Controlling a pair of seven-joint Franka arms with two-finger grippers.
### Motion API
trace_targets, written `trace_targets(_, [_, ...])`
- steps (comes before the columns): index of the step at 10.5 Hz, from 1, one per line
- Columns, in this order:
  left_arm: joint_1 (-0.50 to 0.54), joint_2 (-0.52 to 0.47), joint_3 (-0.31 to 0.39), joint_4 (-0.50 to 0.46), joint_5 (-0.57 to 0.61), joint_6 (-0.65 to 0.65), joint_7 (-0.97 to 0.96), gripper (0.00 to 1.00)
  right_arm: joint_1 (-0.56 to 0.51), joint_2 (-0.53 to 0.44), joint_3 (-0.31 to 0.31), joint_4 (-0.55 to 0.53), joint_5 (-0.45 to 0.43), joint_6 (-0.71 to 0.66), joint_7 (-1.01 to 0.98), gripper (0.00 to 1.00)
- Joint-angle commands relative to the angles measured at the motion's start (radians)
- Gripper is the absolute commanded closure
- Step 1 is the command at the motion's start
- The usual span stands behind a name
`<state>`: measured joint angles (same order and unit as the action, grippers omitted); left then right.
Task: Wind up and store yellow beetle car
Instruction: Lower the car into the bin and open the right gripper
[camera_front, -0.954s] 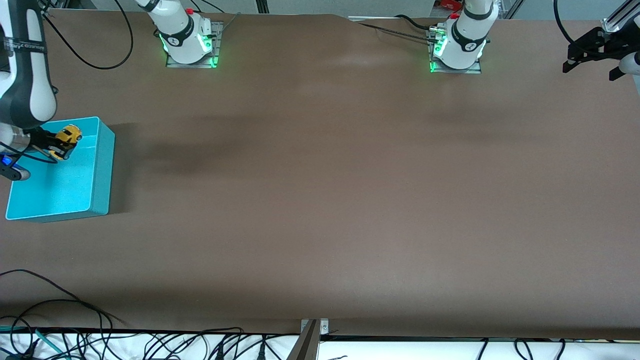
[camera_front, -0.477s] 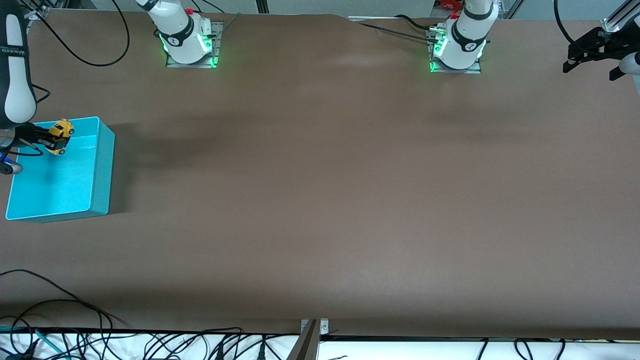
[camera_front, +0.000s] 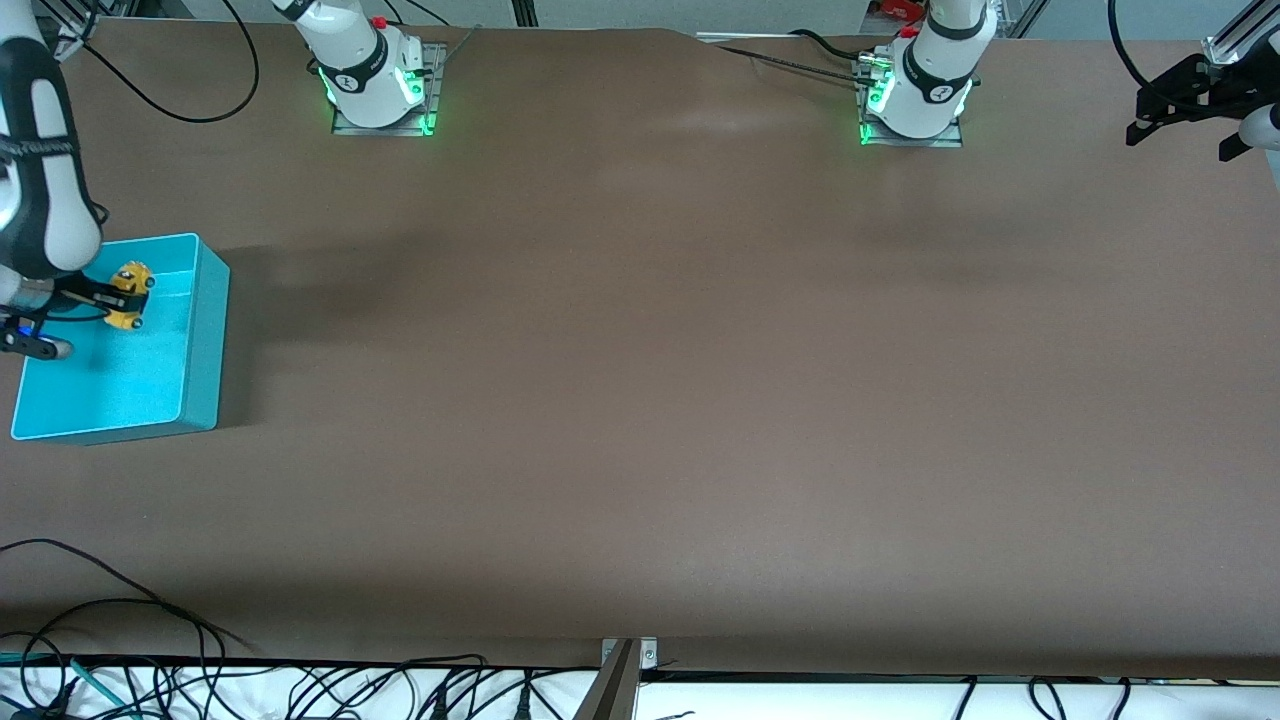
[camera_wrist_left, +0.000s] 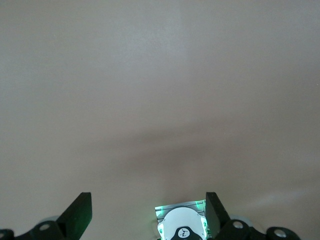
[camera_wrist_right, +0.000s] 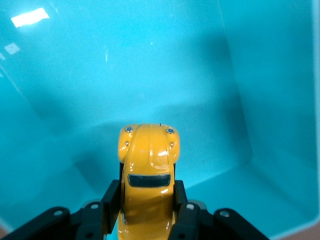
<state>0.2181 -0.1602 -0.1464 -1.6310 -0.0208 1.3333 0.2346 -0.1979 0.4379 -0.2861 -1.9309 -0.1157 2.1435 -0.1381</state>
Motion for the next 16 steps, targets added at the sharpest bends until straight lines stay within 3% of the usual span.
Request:
trace_targets(1, [0.006,0.015,-0.004,0.033,-0.001,-0.022,0.003,0.00,-0.049,0.047,0.010,0.000,0.019,0.106,-0.081,0.90])
trace_targets(2, [0.006,0.015,-0.004,0.033,-0.001,-0.022,0.003,0.00,-0.063,0.051,0.012,-0.005,0.055,0.140,-0.130,0.75])
trace_targets(4, [0.006,0.015,-0.004,0.033,-0.001,-0.022,0.002,0.00,-0.064,0.044,0.012,0.006,0.138,0.138,-0.188,0.00])
trace_targets(7, [0.007,0.015,-0.004,0.033,-0.001,-0.022,0.003,0.00,-0.055,-0.068,0.025,0.021,0.140,0.056,-0.187,0.00])
trace_targets(11, [0.007,0.015,-0.004,0.033,-0.001,-0.022,0.003,0.00,-0.054,-0.194,0.134,0.090,0.140,0.039,-0.178,0.00])
trace_targets(12, [0.007,0.015,-0.004,0.033,-0.001,-0.022,0.003,0.00,-0.057,-0.262,0.171,0.089,0.139,0.024,-0.181,0.00])
trace_targets(13, [0.007,0.015,-0.004,0.033,-0.001,-0.022,0.003,0.00,-0.038,-0.321,0.171,0.087,0.140,-0.061,-0.173,0.00])
trace_targets(16, [0.006,0.015,-0.005,0.036,-0.001,-0.022,0.006,0.00,0.183,-0.470,0.118,0.085,0.137,-0.308,0.056,0.00])
